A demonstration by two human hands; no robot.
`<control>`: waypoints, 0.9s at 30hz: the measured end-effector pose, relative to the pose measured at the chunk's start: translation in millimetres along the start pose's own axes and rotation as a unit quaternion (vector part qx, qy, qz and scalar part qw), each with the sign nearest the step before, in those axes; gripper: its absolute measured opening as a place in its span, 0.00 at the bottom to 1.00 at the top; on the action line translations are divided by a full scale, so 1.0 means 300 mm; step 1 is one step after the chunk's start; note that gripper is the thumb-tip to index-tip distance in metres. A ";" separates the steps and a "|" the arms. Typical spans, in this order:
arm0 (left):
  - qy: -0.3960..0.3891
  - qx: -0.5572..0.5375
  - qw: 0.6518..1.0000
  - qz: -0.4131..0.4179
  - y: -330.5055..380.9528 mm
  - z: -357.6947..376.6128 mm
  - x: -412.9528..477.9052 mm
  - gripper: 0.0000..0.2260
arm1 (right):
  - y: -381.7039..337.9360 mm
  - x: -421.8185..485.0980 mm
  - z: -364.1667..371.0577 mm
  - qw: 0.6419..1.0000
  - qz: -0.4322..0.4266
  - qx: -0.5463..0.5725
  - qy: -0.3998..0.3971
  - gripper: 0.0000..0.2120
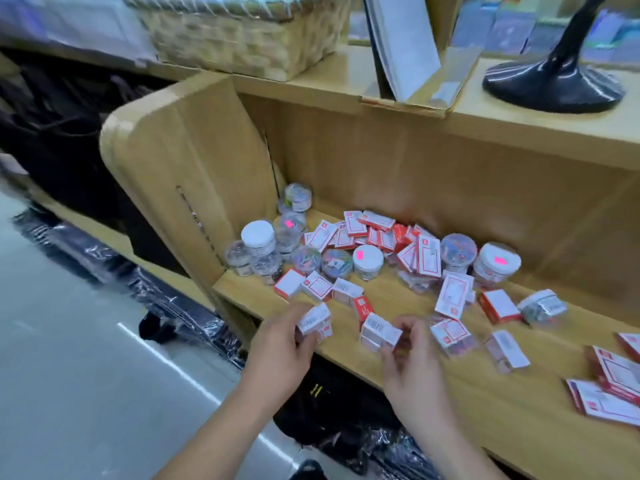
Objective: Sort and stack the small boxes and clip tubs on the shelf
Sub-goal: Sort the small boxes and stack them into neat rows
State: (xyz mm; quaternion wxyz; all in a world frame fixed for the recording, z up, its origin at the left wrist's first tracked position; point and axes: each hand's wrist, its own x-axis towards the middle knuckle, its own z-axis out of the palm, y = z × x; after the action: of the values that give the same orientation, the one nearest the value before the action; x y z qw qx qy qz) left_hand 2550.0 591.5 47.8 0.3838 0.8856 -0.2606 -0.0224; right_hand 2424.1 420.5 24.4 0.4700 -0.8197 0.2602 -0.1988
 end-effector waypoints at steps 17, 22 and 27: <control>-0.050 0.045 0.984 0.164 -0.007 0.051 0.211 0.23 | -0.092 0.151 0.110 0.996 0.039 -0.009 0.083 0.24; -0.031 -0.005 0.986 0.164 0.002 -0.016 0.268 0.25 | -0.107 0.192 -0.035 0.996 0.013 -0.011 0.082 0.16; -0.054 0.003 0.984 0.170 0.172 0.031 0.389 0.19 | -0.131 0.271 -0.209 0.994 0.015 -0.011 0.111 0.07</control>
State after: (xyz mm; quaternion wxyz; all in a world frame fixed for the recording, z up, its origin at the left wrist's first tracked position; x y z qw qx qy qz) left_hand 2625.6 500.0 95.7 0.3648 0.8271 -0.4276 -0.0039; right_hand 2461.6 345.3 95.4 0.4322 -0.7937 0.3252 -0.2783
